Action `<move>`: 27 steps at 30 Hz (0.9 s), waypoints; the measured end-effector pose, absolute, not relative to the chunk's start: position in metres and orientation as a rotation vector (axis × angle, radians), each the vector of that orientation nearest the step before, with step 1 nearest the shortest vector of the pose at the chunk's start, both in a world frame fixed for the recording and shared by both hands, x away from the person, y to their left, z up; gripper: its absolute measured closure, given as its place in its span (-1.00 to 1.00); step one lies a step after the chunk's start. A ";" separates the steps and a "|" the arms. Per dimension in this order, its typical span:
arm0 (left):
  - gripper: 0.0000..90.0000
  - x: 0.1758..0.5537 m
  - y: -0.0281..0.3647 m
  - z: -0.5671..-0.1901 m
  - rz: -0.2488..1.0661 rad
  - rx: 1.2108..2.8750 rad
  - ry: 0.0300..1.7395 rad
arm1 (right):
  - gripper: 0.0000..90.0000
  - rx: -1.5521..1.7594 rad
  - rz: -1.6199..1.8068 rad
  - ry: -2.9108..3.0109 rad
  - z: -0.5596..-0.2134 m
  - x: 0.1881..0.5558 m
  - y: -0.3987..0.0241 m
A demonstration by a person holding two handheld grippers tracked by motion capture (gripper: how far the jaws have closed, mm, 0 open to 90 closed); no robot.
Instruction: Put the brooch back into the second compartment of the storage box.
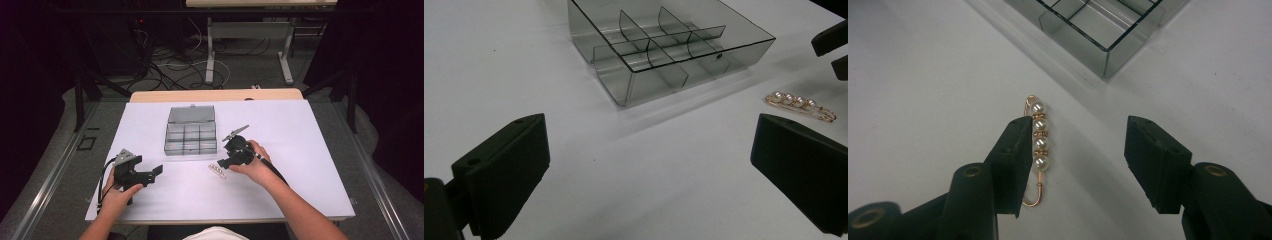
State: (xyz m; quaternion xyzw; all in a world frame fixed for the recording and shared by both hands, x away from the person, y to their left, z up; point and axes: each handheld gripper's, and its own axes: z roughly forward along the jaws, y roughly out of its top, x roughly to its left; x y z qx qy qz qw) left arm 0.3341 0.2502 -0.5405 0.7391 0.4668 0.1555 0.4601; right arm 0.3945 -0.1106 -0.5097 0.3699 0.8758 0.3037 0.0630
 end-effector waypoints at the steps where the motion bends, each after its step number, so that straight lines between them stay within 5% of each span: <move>1: -0.95 0.334 0.250 -0.541 0.382 1.819 1.149 | 0.00 1.102 0.962 2.630 -0.513 0.396 -0.107; 27: -0.94 0.335 0.246 -0.541 0.375 1.832 1.137 | 0.46 1.215 0.851 2.764 -0.523 0.405 -0.089</move>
